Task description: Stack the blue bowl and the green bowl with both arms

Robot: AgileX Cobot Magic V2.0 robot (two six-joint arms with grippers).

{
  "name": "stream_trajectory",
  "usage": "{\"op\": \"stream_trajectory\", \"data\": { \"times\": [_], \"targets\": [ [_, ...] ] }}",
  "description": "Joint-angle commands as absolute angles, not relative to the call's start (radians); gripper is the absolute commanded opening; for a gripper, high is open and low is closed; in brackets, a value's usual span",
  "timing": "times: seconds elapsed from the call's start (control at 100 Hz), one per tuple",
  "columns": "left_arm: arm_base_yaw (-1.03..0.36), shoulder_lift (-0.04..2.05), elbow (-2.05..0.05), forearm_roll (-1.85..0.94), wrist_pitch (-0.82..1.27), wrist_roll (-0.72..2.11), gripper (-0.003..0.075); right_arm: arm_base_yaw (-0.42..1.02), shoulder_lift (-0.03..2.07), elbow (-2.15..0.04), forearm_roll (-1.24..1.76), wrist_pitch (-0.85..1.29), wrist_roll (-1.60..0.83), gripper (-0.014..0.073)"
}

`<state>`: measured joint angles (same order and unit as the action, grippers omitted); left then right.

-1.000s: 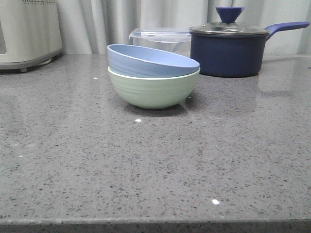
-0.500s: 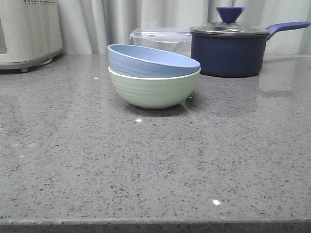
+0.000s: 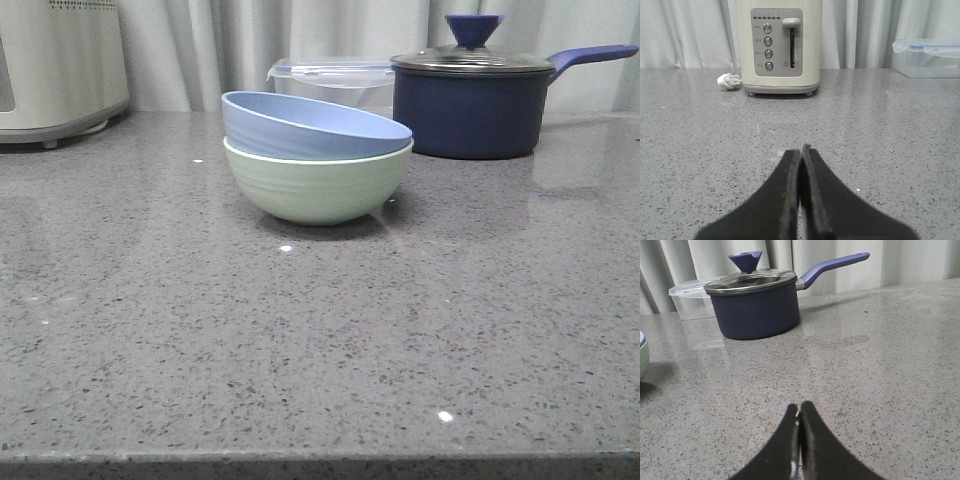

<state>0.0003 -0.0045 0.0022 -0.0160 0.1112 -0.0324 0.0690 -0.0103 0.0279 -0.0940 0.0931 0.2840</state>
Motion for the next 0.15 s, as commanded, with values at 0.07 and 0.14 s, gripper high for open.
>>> {"op": "stream_trajectory", "data": {
  "times": [0.07, 0.14],
  "targets": [
    [0.0, -0.039, 0.043, -0.024, 0.027, -0.033, -0.002, 0.064, -0.029, 0.027, -0.109, 0.022, 0.282, -0.008],
    [0.0, -0.039, 0.043, -0.024, 0.027, -0.033, -0.002, 0.064, -0.029, 0.027, -0.109, 0.022, 0.282, -0.008]
  ]
}}
